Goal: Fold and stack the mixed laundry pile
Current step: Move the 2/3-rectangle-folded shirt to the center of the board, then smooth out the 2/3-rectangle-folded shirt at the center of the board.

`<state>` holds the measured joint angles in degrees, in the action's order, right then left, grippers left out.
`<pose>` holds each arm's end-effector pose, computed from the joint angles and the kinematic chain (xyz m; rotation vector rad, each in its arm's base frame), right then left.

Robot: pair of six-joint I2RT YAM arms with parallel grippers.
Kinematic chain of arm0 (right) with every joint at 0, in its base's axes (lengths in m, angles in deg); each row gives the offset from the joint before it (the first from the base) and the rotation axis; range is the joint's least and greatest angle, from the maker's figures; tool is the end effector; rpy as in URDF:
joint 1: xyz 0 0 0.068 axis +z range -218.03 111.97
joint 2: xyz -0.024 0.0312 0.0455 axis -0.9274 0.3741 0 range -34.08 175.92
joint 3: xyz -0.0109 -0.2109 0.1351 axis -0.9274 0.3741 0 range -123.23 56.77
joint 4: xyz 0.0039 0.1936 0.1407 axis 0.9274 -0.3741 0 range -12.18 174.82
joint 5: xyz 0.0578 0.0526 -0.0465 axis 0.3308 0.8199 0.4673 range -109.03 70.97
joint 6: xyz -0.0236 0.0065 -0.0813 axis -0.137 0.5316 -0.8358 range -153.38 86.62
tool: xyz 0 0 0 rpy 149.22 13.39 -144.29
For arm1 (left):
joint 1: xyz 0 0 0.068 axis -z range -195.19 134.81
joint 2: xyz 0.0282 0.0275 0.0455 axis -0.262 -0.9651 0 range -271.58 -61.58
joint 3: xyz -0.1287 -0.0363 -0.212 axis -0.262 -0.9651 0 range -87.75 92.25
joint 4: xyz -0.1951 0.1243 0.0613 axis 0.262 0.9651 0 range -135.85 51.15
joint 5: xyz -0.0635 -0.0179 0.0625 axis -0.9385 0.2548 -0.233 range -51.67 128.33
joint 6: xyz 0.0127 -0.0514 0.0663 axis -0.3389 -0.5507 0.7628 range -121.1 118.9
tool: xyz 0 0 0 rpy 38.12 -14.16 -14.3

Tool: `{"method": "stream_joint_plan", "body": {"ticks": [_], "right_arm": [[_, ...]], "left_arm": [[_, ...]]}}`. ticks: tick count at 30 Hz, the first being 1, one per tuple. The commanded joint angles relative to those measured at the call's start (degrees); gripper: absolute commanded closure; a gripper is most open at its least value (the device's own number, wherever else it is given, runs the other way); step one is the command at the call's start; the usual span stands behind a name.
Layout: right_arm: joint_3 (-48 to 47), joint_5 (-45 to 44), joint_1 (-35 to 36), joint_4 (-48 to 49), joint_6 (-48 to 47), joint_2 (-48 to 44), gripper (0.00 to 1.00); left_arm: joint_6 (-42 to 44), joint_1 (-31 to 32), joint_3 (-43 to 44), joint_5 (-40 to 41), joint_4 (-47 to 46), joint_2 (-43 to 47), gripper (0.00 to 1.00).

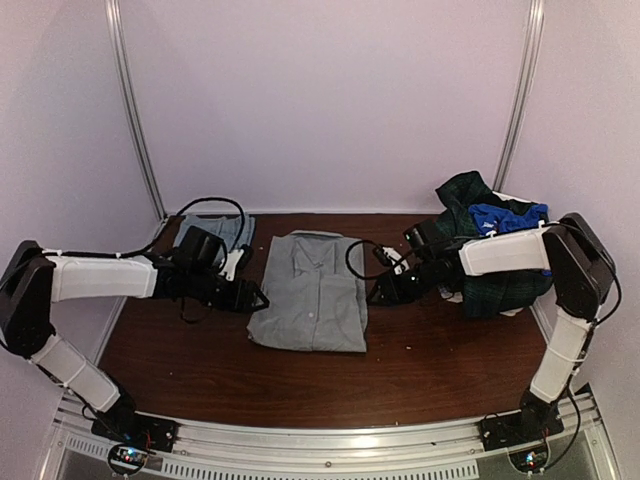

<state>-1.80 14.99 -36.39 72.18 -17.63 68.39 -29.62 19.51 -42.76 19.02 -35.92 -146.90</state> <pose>0.2744 0.2181 0.1253 -0.6068 2.5878 1.0611 0.2327 -0.1910 0.1452 0.2984 2.5757 -0.8651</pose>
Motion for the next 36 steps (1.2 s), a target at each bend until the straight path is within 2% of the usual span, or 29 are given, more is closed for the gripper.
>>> {"method": "stream_joint_plan", "body": {"ticks": [1, 7, 14, 31, 34, 36], "right_arm": [[-9.30, -2.31, -2.51, -1.67, -1.93, 4.13, 0.56], [-16.82, 1.00, -3.37, 0.09, -0.20, 11.20, 0.57], [-20.39, 3.24, -3.36, 1.32, 0.86, 15.78, 0.60], [-24.94, 6.75, -3.17, 2.69, 2.46, 22.64, 0.67], [-25.09, 7.16, -3.08, 3.38, 2.52, 23.18, 0.75], [-25.19, 7.33, -2.99, 3.66, 2.62, 23.09, 0.87]], "left_arm": [[1.40, -6.04, 6.17, 2.50, 1.93, -1.62, 0.40], [3.09, -8.34, 14.21, 2.26, 2.87, -10.11, 0.46], [3.41, -8.31, 16.75, 0.24, -0.17, -17.20, 0.51], [3.92, -8.24, 23.52, 0.27, -2.10, -26.92, 0.64], [4.02, -8.24, 24.52, 2.50, -0.42, -28.52, 0.67], [3.93, -8.24, 24.51, 3.88, 0.25, -28.97, 0.70]]}}
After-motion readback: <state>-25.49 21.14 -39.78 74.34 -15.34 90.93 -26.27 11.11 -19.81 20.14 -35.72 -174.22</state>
